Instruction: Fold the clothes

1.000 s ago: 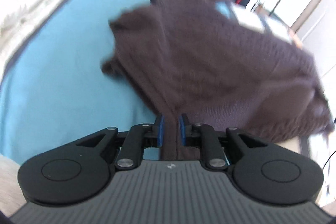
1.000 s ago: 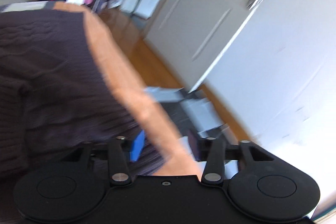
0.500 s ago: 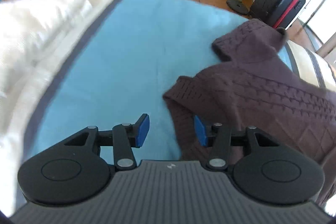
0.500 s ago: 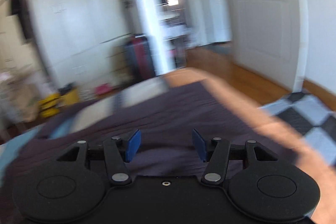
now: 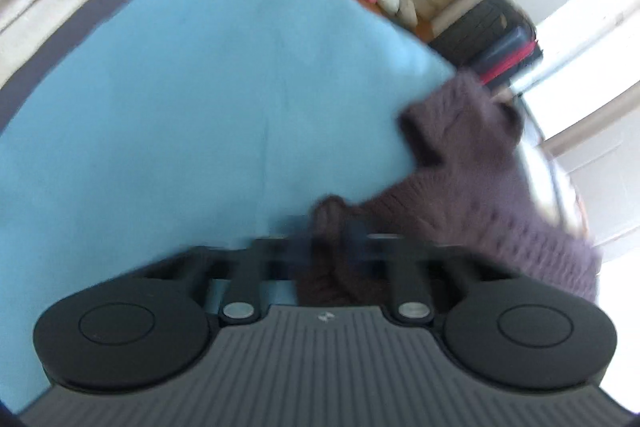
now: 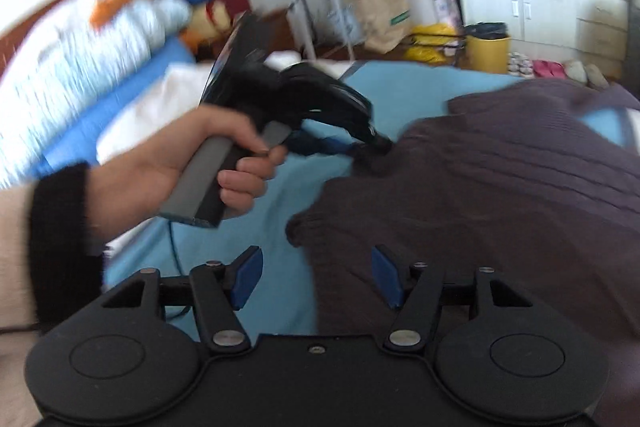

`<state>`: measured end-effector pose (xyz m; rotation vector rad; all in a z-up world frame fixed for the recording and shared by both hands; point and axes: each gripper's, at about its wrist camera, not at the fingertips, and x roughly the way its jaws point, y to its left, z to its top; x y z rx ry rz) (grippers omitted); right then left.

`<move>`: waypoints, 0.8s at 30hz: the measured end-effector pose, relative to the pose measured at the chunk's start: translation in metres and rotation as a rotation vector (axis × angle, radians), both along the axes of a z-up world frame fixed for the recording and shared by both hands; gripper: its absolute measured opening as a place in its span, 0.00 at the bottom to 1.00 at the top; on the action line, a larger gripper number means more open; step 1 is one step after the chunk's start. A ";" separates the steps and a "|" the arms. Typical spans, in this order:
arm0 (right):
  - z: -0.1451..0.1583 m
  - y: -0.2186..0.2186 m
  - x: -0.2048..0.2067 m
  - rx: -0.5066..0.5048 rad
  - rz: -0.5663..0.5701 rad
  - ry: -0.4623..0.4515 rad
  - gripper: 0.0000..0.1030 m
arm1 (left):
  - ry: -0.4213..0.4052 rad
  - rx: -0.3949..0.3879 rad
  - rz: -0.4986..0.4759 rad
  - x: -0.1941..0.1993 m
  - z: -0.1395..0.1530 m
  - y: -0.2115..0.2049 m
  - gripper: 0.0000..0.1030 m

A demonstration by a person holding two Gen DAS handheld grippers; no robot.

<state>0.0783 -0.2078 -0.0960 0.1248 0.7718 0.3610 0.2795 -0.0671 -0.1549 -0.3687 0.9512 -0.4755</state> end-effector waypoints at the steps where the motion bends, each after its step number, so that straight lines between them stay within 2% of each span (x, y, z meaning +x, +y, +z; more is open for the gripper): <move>1: -0.008 0.014 0.011 -0.035 0.009 0.010 0.64 | -0.025 -0.001 -0.002 0.000 0.003 0.000 0.10; 4: -0.023 0.045 0.029 -0.216 -0.004 0.004 0.63 | -0.101 -0.005 -0.006 0.002 0.010 -0.001 0.07; 5: -0.024 0.047 0.029 -0.255 -0.016 -0.022 0.62 | -0.131 -0.016 -0.003 0.002 0.015 0.001 0.06; 7: -0.027 0.050 0.030 -0.323 -0.043 -0.073 0.45 | -0.226 -0.086 0.038 -0.004 0.037 0.012 0.04; 8: -0.026 0.043 0.031 -0.290 -0.079 -0.078 0.37 | -0.273 -0.046 0.053 -0.007 0.045 0.012 0.00; 9: -0.025 0.036 0.031 -0.250 -0.118 -0.082 0.24 | -0.308 0.047 0.065 -0.009 0.049 0.008 0.01; 10: -0.024 0.023 0.031 -0.165 -0.173 -0.081 0.11 | -0.317 0.153 0.067 -0.009 0.048 0.002 0.03; 11: -0.025 0.009 0.030 -0.067 -0.223 -0.082 0.09 | -0.291 0.222 0.064 -0.007 0.044 -0.001 0.04; 14: -0.032 -0.028 0.020 0.213 -0.376 -0.080 0.09 | -0.072 0.109 0.038 0.008 0.015 0.009 0.05; 15: -0.037 -0.036 0.020 0.282 -0.419 -0.055 0.09 | 0.036 -0.004 0.030 0.014 0.001 0.017 0.05; 17: -0.047 -0.053 0.016 0.438 -0.493 -0.025 0.09 | 0.202 -0.223 0.003 0.021 -0.022 0.027 0.05; 18: -0.050 -0.057 0.018 0.501 -0.516 -0.014 0.09 | 0.269 -0.317 -0.007 0.022 -0.033 0.029 0.06; 19: -0.052 -0.061 0.019 0.558 -0.537 -0.005 0.09 | 0.306 -0.367 -0.007 0.021 -0.040 0.028 0.07; 20: -0.052 -0.062 0.018 0.574 -0.542 -0.009 0.10 | 0.323 -0.359 0.011 0.019 -0.043 0.026 0.16; 21: -0.052 -0.061 0.017 0.569 -0.539 -0.017 0.10 | 0.340 -0.351 0.029 0.017 -0.047 0.023 0.20; 22: -0.051 -0.057 0.015 0.550 -0.534 -0.035 0.10 | 0.345 -0.320 0.057 0.014 -0.049 0.021 0.20; 23: -0.049 -0.053 0.013 0.531 -0.528 -0.054 0.10 | 0.310 -0.228 0.105 0.008 -0.046 0.017 0.21; 24: -0.046 -0.048 0.011 0.515 -0.510 -0.077 0.10 | 0.272 -0.187 0.103 0.004 -0.045 0.012 0.23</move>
